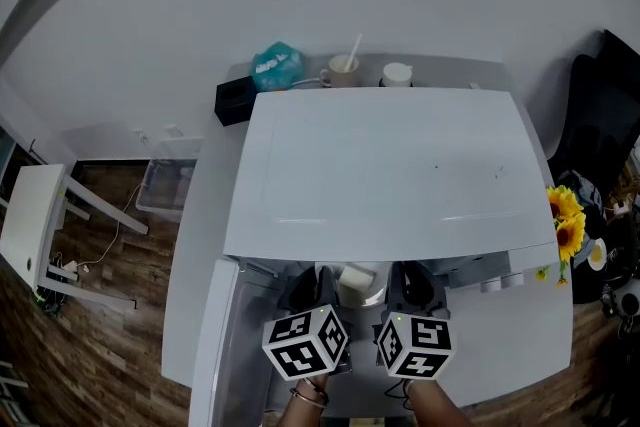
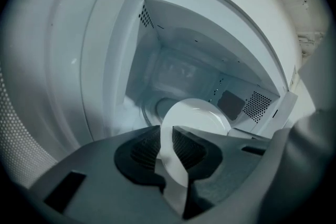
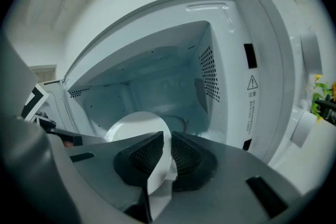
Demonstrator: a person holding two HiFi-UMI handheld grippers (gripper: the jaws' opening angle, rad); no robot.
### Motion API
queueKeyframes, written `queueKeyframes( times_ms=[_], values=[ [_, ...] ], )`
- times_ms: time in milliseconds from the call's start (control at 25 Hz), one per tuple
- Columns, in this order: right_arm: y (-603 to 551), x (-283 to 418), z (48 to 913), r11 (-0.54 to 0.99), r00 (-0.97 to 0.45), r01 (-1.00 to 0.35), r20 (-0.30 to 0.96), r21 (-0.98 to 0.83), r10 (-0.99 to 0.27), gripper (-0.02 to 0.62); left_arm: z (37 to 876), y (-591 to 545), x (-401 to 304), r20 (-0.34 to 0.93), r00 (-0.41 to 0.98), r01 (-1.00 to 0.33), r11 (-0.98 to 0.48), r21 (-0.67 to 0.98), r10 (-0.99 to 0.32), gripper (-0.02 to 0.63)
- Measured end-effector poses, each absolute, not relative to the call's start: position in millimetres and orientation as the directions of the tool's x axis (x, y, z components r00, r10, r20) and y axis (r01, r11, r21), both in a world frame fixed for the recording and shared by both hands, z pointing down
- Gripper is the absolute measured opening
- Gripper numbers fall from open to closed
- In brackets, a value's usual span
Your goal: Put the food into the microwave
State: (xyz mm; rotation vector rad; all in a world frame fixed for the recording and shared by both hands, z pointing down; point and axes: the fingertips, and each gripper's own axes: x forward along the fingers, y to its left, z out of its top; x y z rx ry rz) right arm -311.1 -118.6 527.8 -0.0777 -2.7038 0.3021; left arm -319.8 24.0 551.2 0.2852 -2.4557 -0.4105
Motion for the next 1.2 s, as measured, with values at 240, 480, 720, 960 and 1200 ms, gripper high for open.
queueKeyframes(
  times_ms=[240,480,720,960,1200],
  values=[
    [-121,-318,530,0.981,-0.92,-0.005,0.386,-0.195,0.072,0.058,553,22,-328,0.534,-0.793,-0.11,0.93,0.35,-0.294,0.064],
    [-121,-326,532,0.984,-0.922,-0.017,0.384,-0.178,0.054,0.058,555,22,-336,0.53,-0.799,-0.108,0.934,0.341,-0.286,0.064],
    [-122,-336,535,0.985,-0.924,-0.043,0.381,-0.167,0.025,0.058,556,21,-348,0.522,-0.807,-0.112,0.939,0.326,-0.277,0.064],
    [-121,-344,537,0.984,-0.931,-0.056,0.366,-0.169,0.01,0.058,554,22,-360,0.492,-0.828,-0.111,0.94,0.324,-0.267,0.064],
    [-122,-351,547,0.98,-0.917,-0.07,0.399,-0.184,0.009,0.058,557,24,-370,0.475,-0.841,-0.105,0.94,0.324,-0.258,0.064]
  ],
)
